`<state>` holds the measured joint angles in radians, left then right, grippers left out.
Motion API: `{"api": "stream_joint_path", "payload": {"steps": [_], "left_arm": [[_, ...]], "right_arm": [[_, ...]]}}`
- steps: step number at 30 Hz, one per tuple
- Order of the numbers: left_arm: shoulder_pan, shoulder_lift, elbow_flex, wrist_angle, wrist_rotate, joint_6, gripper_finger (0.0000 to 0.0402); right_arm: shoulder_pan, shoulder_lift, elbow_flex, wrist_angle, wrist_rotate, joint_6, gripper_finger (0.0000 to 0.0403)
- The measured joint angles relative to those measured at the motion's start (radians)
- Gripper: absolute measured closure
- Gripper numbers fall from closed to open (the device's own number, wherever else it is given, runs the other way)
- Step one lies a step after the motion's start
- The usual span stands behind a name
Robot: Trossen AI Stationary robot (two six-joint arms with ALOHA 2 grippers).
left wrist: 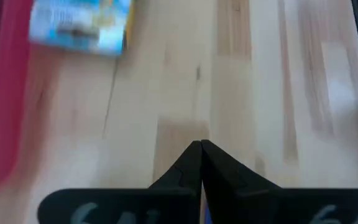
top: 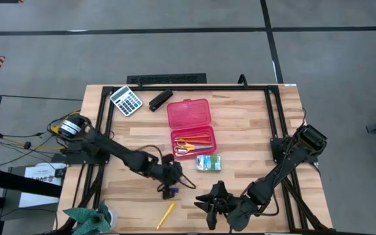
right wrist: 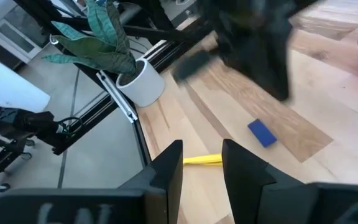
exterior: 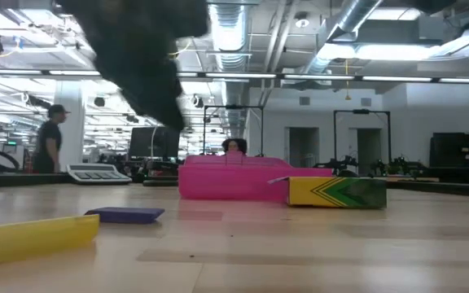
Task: Pack school essentials
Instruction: Put the yellow pen into the red supply box
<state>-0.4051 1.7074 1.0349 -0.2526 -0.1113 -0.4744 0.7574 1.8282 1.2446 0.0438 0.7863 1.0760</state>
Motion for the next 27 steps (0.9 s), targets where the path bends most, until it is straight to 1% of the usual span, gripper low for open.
{"api": "stream_joint_path", "payload": {"steps": [3,4,6,10,13,16,18,20,23,27], "left_arm": [[-0.048,-0.077,-0.001,-0.159,0.122,-0.013,0.0401],[-0.08,-0.104,-0.014,-0.186,0.124,-0.052,0.0401],[-0.149,-0.152,-0.047,-0.19,0.048,-0.165,0.0401],[-0.289,-0.212,-0.124,-0.145,-0.196,-0.325,0.0396],[-0.391,-0.21,-0.164,-0.09,-0.276,-0.4,0.0385],[-0.468,-0.134,-0.167,-0.012,-0.315,-0.522,0.0384],[-0.494,-0.059,-0.142,0.006,-0.322,-0.572,0.0394],[-0.501,0.022,-0.097,0.003,-0.307,-0.604,0.0399],[-0.49,0.136,-0.012,0.004,-0.291,-0.612,0.0398],[-0.471,0.258,0.09,0.025,-0.212,-0.64,0.04]], "right_arm": [[0.003,0.0,0.0,-0.017,-0.005,-0.003,0.0285],[0.003,0.001,0.0,-0.018,-0.006,-0.004,0.0285],[0.003,0.001,0.0,-0.03,-0.006,-0.003,0.0285],[-0.001,0.001,0.0,-0.046,-0.028,-0.003,0.0285],[-0.001,0.001,0.0,-0.059,-0.033,-0.009,0.0285],[-0.001,0.001,0.0,-0.112,-0.068,-0.035,0.0285],[-0.007,0.001,0.0,-0.148,-0.109,-0.077,0.0285],[-0.007,0.001,0.0,-0.17,-0.155,-0.117,0.0285],[-0.006,-0.008,-0.001,-0.176,-0.215,-0.195,0.0285],[0.005,-0.033,-0.001,-0.203,-0.236,-0.273,0.0285]]}}
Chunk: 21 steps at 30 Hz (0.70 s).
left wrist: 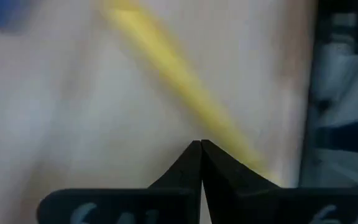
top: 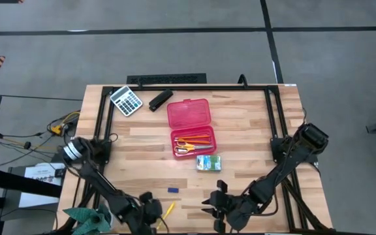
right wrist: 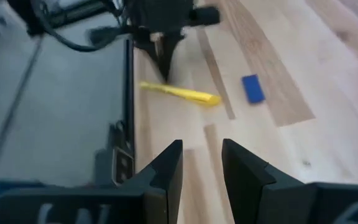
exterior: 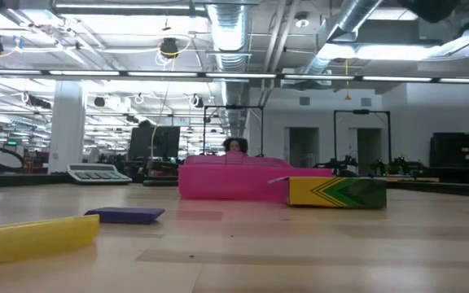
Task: Pack school essentials
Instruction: Put the yellow pen into the red supply box
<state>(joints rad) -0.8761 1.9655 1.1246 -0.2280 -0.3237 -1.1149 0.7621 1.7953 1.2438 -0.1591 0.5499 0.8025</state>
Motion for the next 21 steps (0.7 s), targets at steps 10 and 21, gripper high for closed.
{"api": "stream_joint_path", "payload": {"steps": [10,21], "left_arm": [[0.1,0.131,0.171,0.037,-0.027,0.074,0.0401],[0.347,0.135,0.164,0.093,-0.009,0.324,0.0401]], "right_arm": [[0.01,-0.017,0.0,-0.047,-0.087,-0.146,0.0285],[0.022,-0.017,0.0,-0.066,-0.107,-0.122,0.0285]]}}
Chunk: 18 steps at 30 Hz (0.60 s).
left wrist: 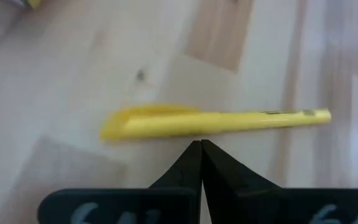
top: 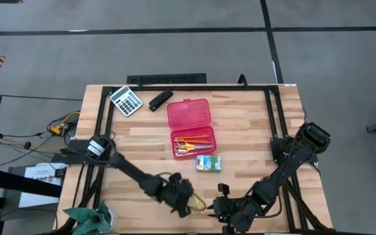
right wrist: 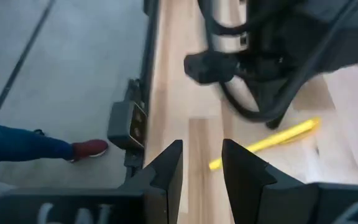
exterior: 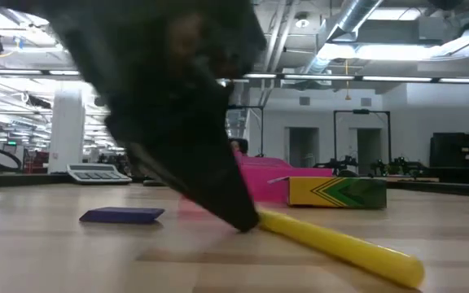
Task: Pack school essentials
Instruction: Put the yellow pen into the red supply box
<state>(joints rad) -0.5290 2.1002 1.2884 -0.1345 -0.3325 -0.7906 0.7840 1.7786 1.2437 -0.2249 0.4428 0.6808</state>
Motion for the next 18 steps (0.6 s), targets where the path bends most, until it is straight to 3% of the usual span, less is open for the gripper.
{"api": "stream_joint_path", "payload": {"steps": [5,11,18], "left_arm": [[0.044,-0.055,-0.002,-0.014,0.075,0.032,0.0401],[0.047,-0.264,0.002,-0.136,0.074,0.081,0.0401],[0.037,-0.443,0.002,-0.409,-0.005,0.186,0.0401]], "right_arm": [[0.003,-0.001,-0.043,-0.09,0.153,0.215,0.0282],[-0.002,0.014,-0.121,-0.05,0.232,0.478,0.0245],[-0.069,0.183,-0.059,0.081,0.219,0.476,0.0212]]}}
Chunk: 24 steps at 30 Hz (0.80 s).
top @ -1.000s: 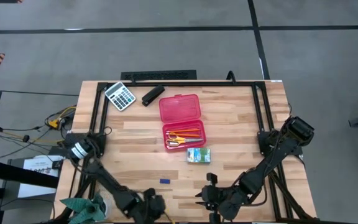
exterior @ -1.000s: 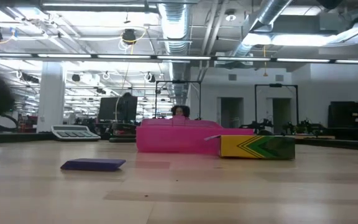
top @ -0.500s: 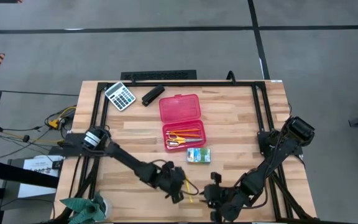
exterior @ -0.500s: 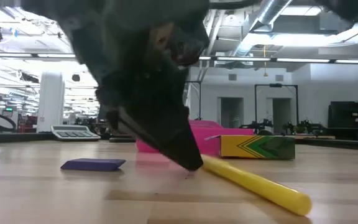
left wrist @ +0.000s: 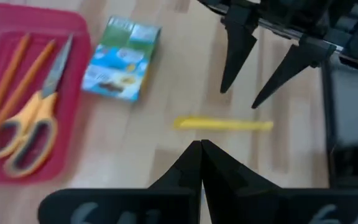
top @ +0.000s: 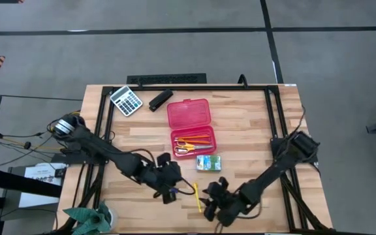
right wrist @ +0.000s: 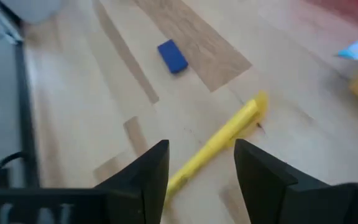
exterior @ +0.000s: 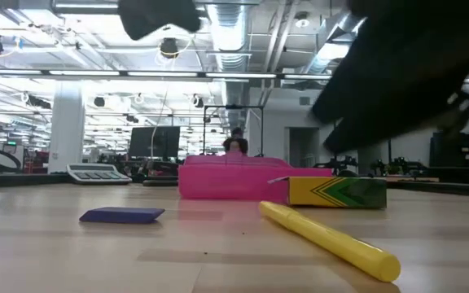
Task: Pack school essentials
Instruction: Put the yellow pen into the red supply box
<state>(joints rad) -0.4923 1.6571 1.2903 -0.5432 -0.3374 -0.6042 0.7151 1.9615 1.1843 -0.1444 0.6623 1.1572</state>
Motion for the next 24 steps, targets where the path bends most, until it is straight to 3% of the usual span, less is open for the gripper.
{"api": "stream_joint_path", "payload": {"steps": [10,18,21,24], "left_arm": [[-0.032,-0.132,0.0,-0.148,-0.016,0.113,0.0401],[-0.044,-0.147,0.0,-0.194,-0.013,0.186,0.0401],[-0.045,-0.147,0.0,-0.214,-0.011,0.202,0.0401],[-0.046,-0.149,0.0,-0.221,-0.012,0.209,0.0401]], "right_arm": [[-0.036,0.26,0.323,-0.337,0.077,0.149,0.0229],[-0.029,0.405,0.464,-0.473,0.076,0.311,0.0232],[-0.029,0.407,0.474,-0.582,0.048,0.391,0.0263],[-0.03,0.405,0.474,-0.648,0.038,0.345,0.0323]]}}
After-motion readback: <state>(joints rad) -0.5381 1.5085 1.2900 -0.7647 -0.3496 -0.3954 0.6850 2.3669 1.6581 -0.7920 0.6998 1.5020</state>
